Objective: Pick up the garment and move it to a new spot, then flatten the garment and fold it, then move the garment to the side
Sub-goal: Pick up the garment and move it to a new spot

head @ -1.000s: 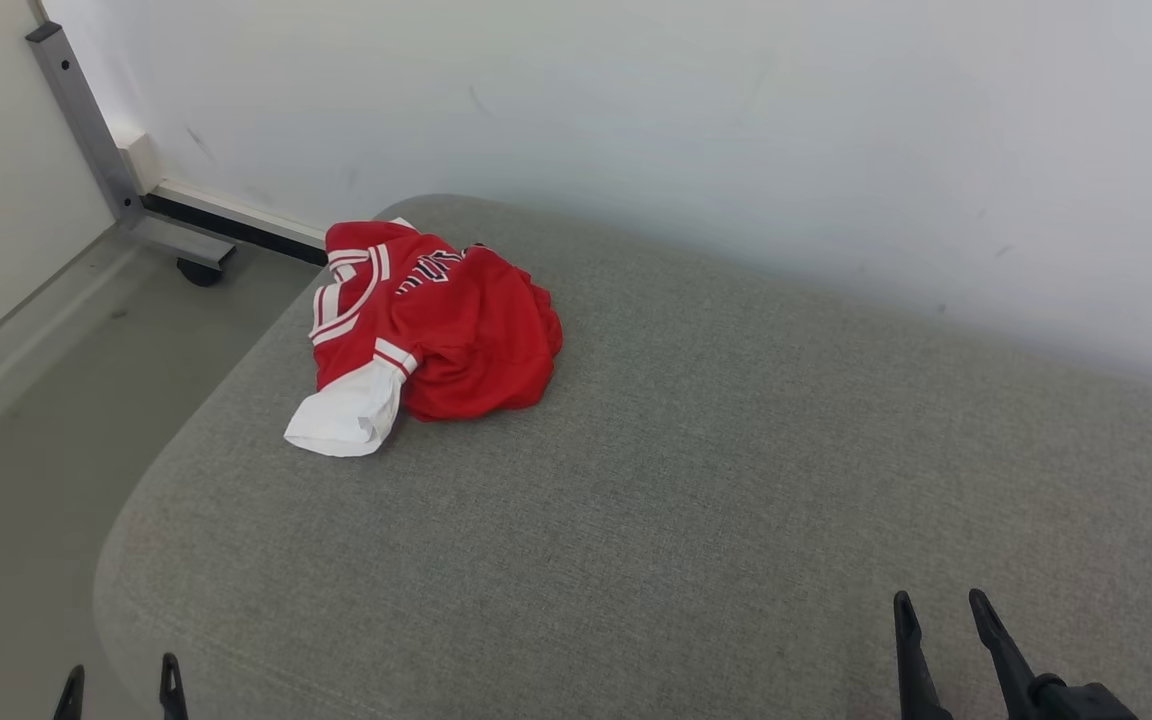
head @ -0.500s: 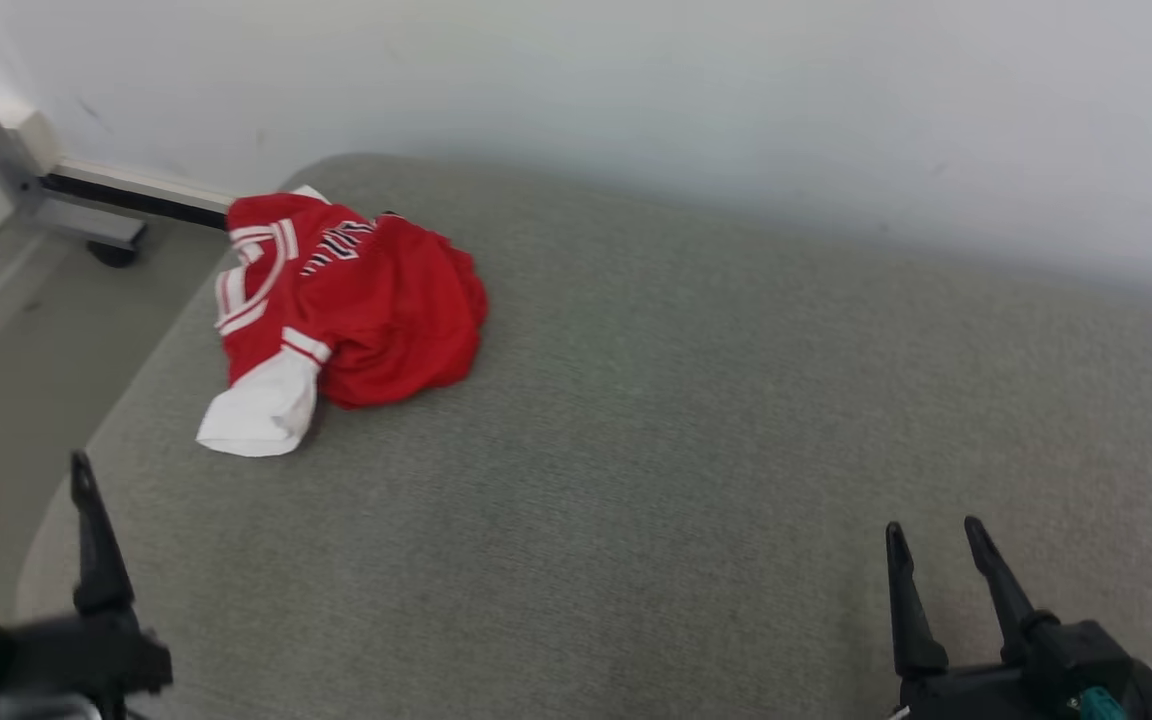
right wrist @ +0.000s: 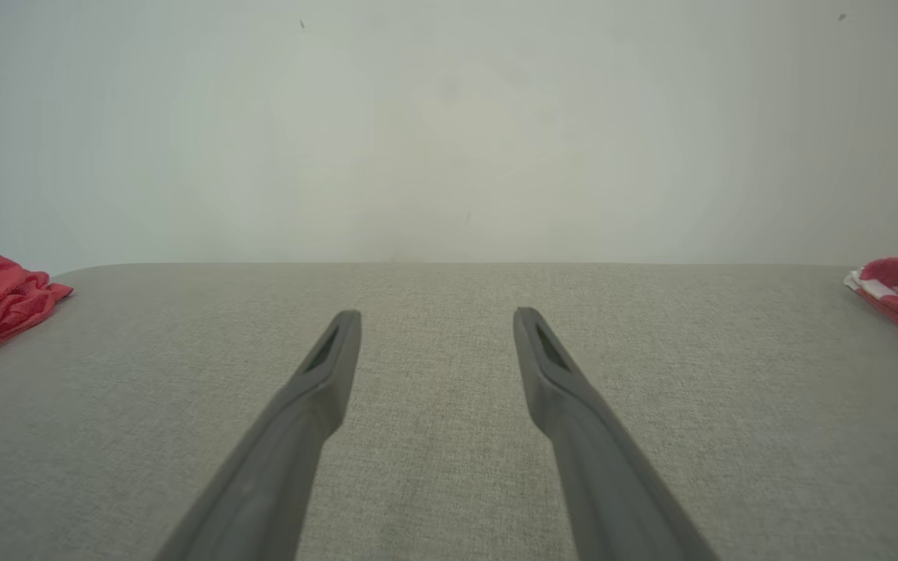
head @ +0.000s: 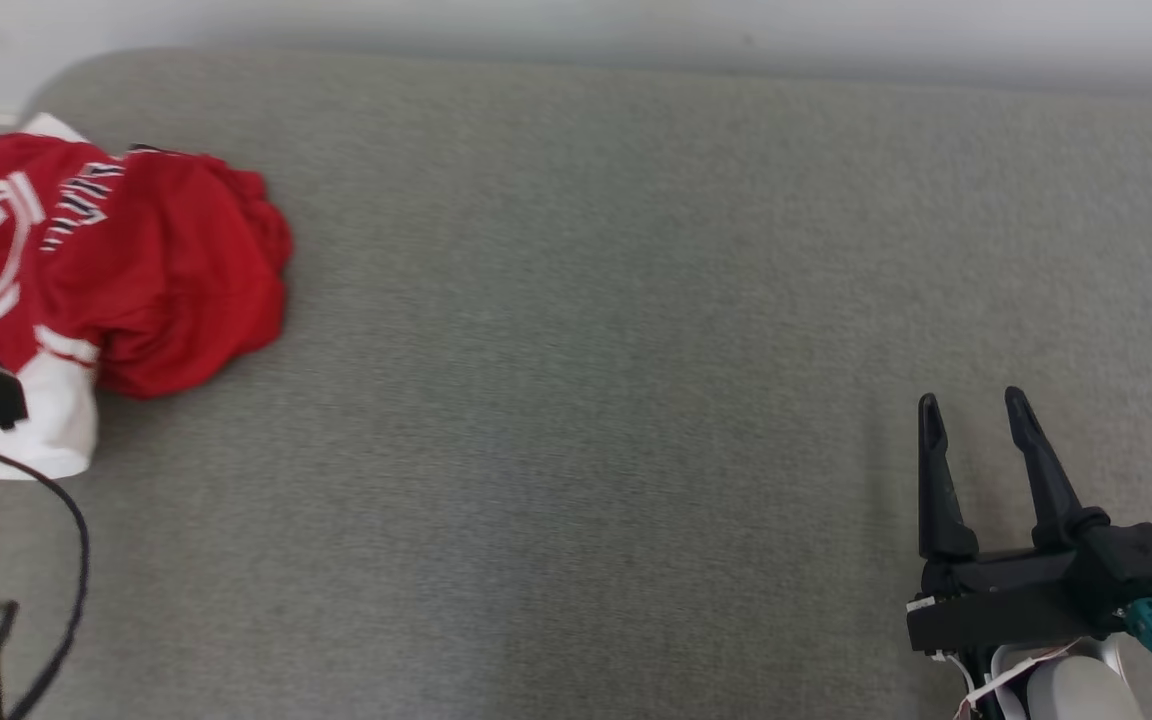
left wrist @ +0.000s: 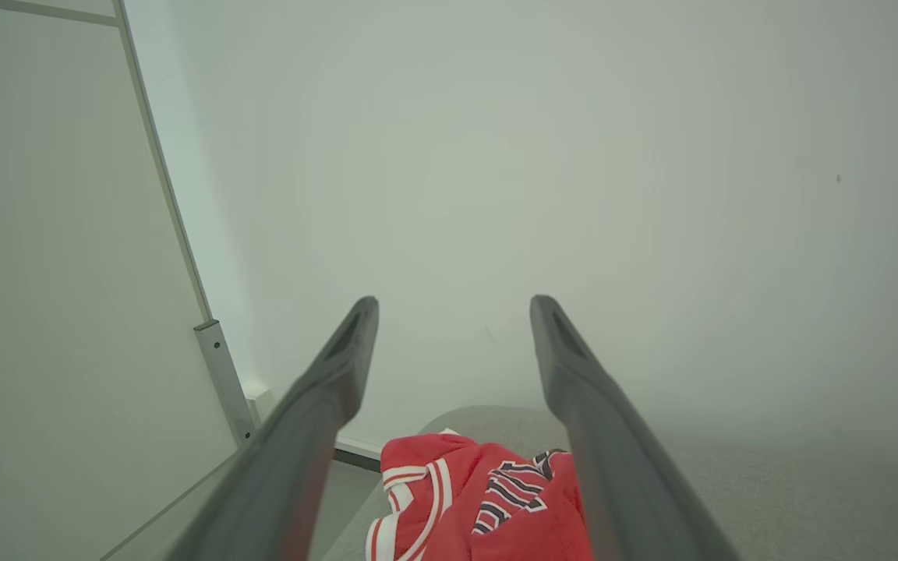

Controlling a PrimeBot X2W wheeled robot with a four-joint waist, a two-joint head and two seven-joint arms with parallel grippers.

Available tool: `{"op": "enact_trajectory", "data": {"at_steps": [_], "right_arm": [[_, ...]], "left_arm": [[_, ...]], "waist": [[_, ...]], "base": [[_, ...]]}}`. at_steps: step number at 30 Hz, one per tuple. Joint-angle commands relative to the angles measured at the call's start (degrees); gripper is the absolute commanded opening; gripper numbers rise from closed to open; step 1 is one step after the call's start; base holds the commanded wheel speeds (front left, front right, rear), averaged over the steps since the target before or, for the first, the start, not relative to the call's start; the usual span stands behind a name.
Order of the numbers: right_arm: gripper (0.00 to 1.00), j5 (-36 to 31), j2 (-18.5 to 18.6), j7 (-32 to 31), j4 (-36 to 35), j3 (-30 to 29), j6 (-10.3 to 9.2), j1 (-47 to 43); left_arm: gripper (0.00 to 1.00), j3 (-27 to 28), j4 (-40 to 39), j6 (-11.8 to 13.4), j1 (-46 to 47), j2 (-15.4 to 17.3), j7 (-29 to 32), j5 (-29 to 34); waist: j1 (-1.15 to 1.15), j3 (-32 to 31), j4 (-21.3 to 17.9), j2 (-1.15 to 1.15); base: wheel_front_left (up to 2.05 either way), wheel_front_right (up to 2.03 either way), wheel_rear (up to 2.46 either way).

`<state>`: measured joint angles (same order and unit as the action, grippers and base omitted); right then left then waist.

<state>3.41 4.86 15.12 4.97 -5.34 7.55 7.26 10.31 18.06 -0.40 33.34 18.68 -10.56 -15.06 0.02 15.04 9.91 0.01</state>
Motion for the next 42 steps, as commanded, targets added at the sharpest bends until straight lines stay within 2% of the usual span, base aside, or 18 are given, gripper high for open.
{"op": "enact_trajectory", "data": {"at_steps": [1, 9, 14, 18, 22, 27, 30, 35, 36, 37, 40, 42], "right_arm": [[1.00, 0.30, -0.16, 0.02, -0.46, 0.07, -0.15, 0.90], [1.00, 0.10, 0.47, 0.03, -1.53, -0.75, -0.15, 2.18], [1.00, -0.18, 0.83, 0.02, -2.42, -1.10, -0.15, 2.14], [1.00, -0.42, 1.43, 0.02, -2.63, -0.92, -0.15, 2.02], [1.00, -0.47, 1.73, 0.02, -2.70, -1.03, -0.16, 1.56], [1.00, -0.66, 1.64, 0.02, -2.58, -0.80, -0.16, 1.14], [1.00, -0.66, 1.63, 0.02, -2.30, -0.55, -0.16, 1.13], [1.00, -0.39, 2.00, 0.02, -2.14, -0.33, -0.16, 1.05], [1.00, -0.39, 2.04, 0.02, -2.11, -0.26, -0.15, 1.09], [1.00, -0.38, 2.06, 0.02, -2.07, -0.24, -0.16, 1.12], [1.00, -0.38, 2.10, 0.02, -1.97, -0.34, -0.16, 1.02], [1.00, -0.29, 2.14, 0.02, -1.77, -0.42, -0.15, 0.90]], "left_arm": [[1.00, 0.04, 1.09, -0.07, 2.04, 0.80, 0.89, -0.45], [1.00, -1.17, 9.78, -1.85, 10.63, 5.80, 4.40, 0.46], [1.00, -1.77, 17.02, -2.91, 12.91, 7.25, 6.34, -0.49], [1.00, -2.48, 23.58, -3.15, 13.55, 8.59, 10.12, -0.22], [1.00, -2.04, 29.28, -2.33, 14.28, 8.38, 14.32, -1.65], [1.00, -2.28, 35.36, -1.32, 15.24, 7.83, 23.57, -2.99], [1.00, -2.66, 37.75, -1.75, 15.83, 7.27, 28.84, -4.01], [1.00, -3.42, 39.79, -2.13, 16.49, 6.28, 34.35, -4.57], [0.15, -4.00, 39.51, -2.97, 16.39, 6.12, 34.25, -4.36], [0.00, -4.12, 39.31, -3.46, 16.15, 6.04, 33.89, -4.62], [0.00, -4.22, 39.22, -3.92, 15.67, 6.31, 33.11, -4.96], [0.00, -4.26, 38.20, -3.08, 15.57, 6.70, 30.01, -4.31]], "waist": [[-0.02, 8.27, -8.27, -0.01], [-0.02, 11.31, -10.89, -0.01], [-0.02, 11.19, -11.08, -0.01], [-0.02, 10.51, -10.93, -0.01], [-0.02, 9.67, -10.68, -0.01], [-0.02, 8.82, -10.56, -0.01], [-0.02, 8.32, -10.61, -0.01], [-0.02, 7.87, -10.81, -0.01], [-0.02, 7.81, -10.91, -0.01], [-0.02, 7.68, -11.00, -0.01], [-0.02, 7.31, -11.03, -0.01], [-0.02, 6.74, -11.03, -0.01]], "base": [[0.00, 0.00, 0.00], [0.00, 0.00, 0.00], [0.00, 0.00, 0.00], [0.00, 0.00, 0.00], [0.00, 0.00, 0.00], [0.00, 0.00, 0.00], [0.00, 0.00, 0.00], [0.00, 0.00, 0.00], [0.00, 0.00, 0.00], [0.00, 0.00, 0.00], [0.00, 0.00, 0.00], [0.00, 0.00, 0.00]]}}
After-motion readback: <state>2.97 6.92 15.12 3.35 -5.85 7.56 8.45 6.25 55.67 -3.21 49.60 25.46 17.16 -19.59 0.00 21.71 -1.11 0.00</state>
